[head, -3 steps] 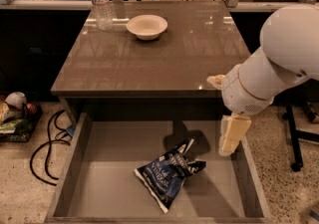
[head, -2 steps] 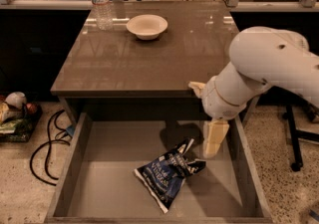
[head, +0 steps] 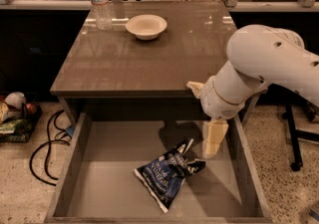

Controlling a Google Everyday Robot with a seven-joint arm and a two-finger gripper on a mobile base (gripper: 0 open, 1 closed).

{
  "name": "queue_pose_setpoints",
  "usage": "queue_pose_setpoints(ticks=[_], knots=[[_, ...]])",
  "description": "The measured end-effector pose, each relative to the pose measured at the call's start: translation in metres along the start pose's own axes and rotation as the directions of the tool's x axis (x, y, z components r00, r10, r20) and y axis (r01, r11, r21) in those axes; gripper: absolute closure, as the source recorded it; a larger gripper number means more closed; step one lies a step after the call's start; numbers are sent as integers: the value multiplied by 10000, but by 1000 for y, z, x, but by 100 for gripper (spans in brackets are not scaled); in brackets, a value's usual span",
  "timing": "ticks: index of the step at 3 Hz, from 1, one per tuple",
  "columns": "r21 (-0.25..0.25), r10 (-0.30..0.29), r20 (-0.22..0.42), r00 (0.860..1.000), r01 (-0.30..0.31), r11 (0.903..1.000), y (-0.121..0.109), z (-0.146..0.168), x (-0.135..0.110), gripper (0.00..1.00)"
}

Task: Pick blue chip bag from top drawer and place on counter

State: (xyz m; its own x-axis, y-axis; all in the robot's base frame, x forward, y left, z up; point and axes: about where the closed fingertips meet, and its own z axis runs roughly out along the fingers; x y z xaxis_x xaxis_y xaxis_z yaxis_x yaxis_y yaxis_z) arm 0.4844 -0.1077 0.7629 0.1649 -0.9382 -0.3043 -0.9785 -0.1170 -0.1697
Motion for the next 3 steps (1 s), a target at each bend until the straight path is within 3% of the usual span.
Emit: queue_pose_setpoints(ticks=[1,2,3], knots=[[3,0,-1,10000,0,10000,0,0,0,0],[65,50,-428,9991,-48,10000,11,-23,-9,0],[277,302,-1319,9908,-267,9993,38,-67,-23,0]])
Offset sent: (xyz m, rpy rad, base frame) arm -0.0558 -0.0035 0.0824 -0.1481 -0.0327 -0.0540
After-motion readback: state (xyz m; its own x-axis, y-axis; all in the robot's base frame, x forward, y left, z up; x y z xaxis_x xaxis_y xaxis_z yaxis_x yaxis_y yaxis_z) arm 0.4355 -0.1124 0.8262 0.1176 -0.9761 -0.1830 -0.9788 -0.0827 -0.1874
